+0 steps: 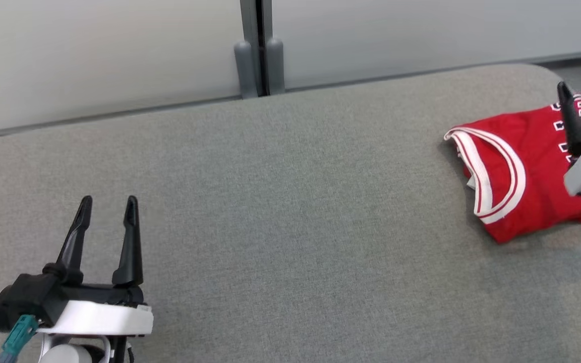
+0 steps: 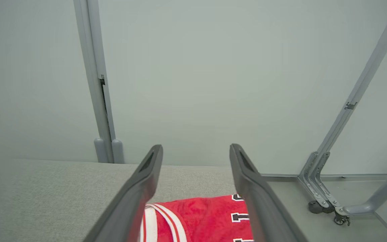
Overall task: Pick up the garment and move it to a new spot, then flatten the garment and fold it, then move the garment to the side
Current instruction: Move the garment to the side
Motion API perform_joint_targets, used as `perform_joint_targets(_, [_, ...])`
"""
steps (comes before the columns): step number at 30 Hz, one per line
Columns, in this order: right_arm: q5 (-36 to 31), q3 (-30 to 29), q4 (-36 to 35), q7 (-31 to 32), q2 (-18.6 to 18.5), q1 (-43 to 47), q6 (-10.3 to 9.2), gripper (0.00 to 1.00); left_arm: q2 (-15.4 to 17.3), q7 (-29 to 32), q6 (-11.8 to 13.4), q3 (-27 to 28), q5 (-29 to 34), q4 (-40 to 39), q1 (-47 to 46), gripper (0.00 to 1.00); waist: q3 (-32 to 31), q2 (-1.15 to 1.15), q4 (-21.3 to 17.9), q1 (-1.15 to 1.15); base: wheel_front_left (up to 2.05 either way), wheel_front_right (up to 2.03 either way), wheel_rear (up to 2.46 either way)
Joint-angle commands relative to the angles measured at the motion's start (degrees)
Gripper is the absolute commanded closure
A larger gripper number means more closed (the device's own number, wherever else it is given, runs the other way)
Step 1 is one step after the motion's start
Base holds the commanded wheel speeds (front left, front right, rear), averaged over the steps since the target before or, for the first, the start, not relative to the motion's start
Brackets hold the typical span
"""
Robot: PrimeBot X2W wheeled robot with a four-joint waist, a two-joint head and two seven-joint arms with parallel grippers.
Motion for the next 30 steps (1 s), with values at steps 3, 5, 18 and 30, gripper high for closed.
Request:
perform_joint_targets(3, [1.36, -1.25, -10.60, -0.50, 0.32, 9.88, 0.01, 0.00, 0.17, -0.24, 0.44, 2.20, 0.42, -0.85, 3.33, 0.00, -6.60, 0.00, 2.12, 0.00, 0.00, 0.00, 0.00])
perform_joint_targets(5, [1.44, -2.48, -16.12, -0.47, 0.85, 14.83, 0.01, 0.00, 0.07, -0.24, 0.74, 3.03, 0.78, -0.71, 4.71, 0.00, -7.57, 0.00, 2.59, 0.00, 0.00, 0.00, 0.00])
perform_joint_targets(18, [-3.62, -13.07, -40.20, -0.50, 8.40, 40.82, 0.01, 0.00, -2.49, -0.25, -0.26, 4.69, 2.46, 3.26, 9.72, 0.00, -9.45, 0.00, 5.39, 0.00, 0.00, 0.00, 0.00])
perform_joint_targets(30, [-6.98, -11.63, -39.73, -0.51, 14.24, 44.79, 0.01, 0.00, -3.76, -0.25, -0.96, 4.38, 5.88, 5.90, 9.18, 0.00, -9.12, 0.00, 6.04, 0.00, 0.00, 0.00, 0.00])
